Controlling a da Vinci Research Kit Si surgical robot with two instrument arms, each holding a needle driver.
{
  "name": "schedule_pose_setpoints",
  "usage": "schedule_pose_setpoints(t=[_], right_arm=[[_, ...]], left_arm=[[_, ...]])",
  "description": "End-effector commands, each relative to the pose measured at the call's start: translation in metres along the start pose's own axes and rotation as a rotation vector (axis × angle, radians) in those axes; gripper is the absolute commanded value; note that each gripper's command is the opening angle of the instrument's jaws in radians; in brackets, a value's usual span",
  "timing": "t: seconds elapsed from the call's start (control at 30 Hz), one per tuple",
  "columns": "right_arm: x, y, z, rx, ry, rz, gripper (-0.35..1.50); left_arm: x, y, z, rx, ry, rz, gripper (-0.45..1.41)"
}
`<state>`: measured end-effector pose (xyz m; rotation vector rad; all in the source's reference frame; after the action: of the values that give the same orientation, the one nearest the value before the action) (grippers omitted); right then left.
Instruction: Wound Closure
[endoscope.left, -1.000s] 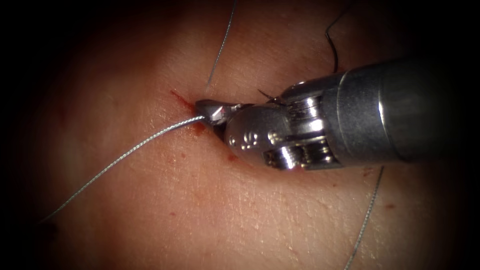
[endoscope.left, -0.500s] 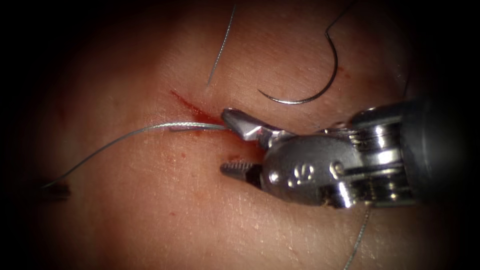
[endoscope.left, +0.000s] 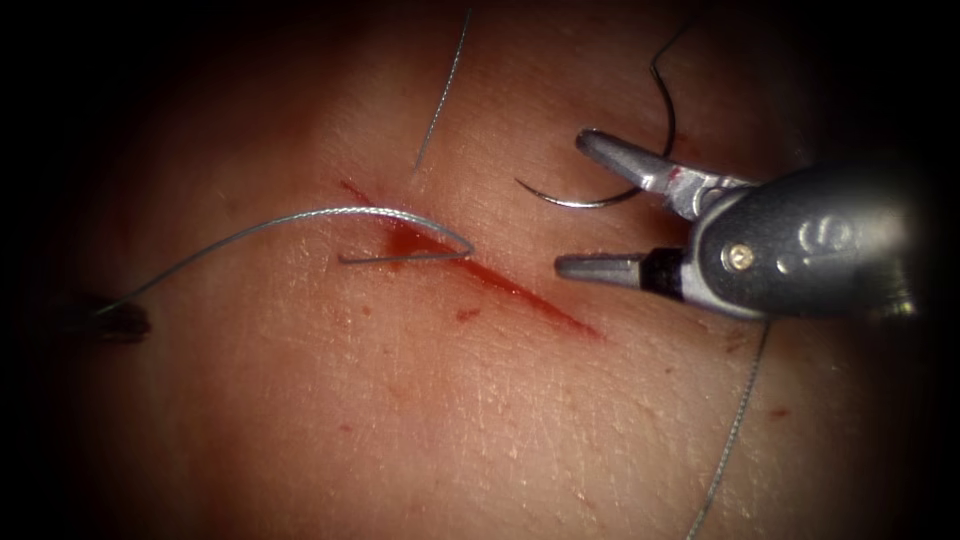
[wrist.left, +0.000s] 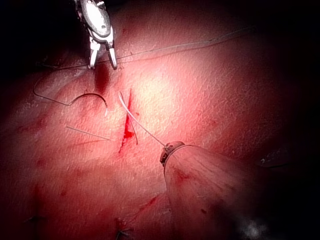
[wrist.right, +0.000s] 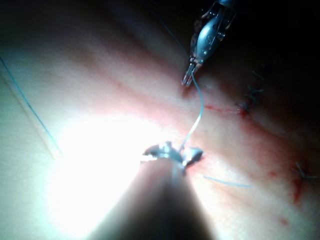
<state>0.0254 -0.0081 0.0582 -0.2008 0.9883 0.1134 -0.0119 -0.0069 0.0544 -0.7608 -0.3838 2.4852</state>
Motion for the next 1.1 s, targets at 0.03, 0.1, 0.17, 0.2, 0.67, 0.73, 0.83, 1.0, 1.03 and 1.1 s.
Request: schedule_pose_setpoints(t=[0.03, 0.1, 0.17, 0.2, 0.67, 0.73, 0.83, 1.0, 1.03, 1.1], right_arm=[[-0.0013, 0.0003, 0.0015, 0.004, 0.015, 0.015, -0.35], [-0.0021, 0.0007, 0.0029, 0.005, 0.020, 0.041, -0.35], [-0.0030, 0.0007, 0.0045, 0.006, 0.030, 0.055, -0.35], [-0.0034, 0.0006, 0.0053, 0.012, 0.041, 0.066, -0.35], [-0.0069, -0.0041, 0.0142, 0.092, 0.155, 0.126, -0.35], [-0.0063, -0.0042, 0.0142, 0.100, 0.162, 0.125, -0.35], [-0.0056, -0.0042, 0.0142, 0.105, 0.167, 0.126, -0.35], [-0.0043, -0.0049, 0.0152, 0.107, 0.180, 0.123, -0.35], [-0.0041, -0.0049, 0.0154, 0.106, 0.180, 0.125, -0.35], [-0.0037, -0.0048, 0.0155, 0.103, 0.185, 0.128, -0.35]], left_arm=[[-0.0002, 0.0002, 0.0008, -0.002, 0.002, 0.005, -0.45], [0.0000, 0.0000, 0.0008, 0.002, 0.007, 0.002, -0.45], [0.0003, -0.0003, 0.0009, 0.005, 0.015, 0.004, -0.45], [0.0004, -0.0005, 0.0010, 0.006, 0.017, 0.002, -0.45], [0.0024, -0.0038, 0.0051, 0.059, 0.020, -0.020, -0.45], [0.0024, -0.0041, 0.0062, 0.073, 0.021, -0.020, -0.45], [0.0022, -0.0048, 0.0085, 0.081, 0.029, -0.018, -0.45], [0.0025, -0.0052, 0.0121, 0.072, 0.025, -0.015, -0.45], [0.0026, -0.0052, 0.0124, 0.070, 0.026, -0.016, -0.45], [0.0028, -0.0052, 0.0131, 0.069, 0.022, -0.017, -0.45]])
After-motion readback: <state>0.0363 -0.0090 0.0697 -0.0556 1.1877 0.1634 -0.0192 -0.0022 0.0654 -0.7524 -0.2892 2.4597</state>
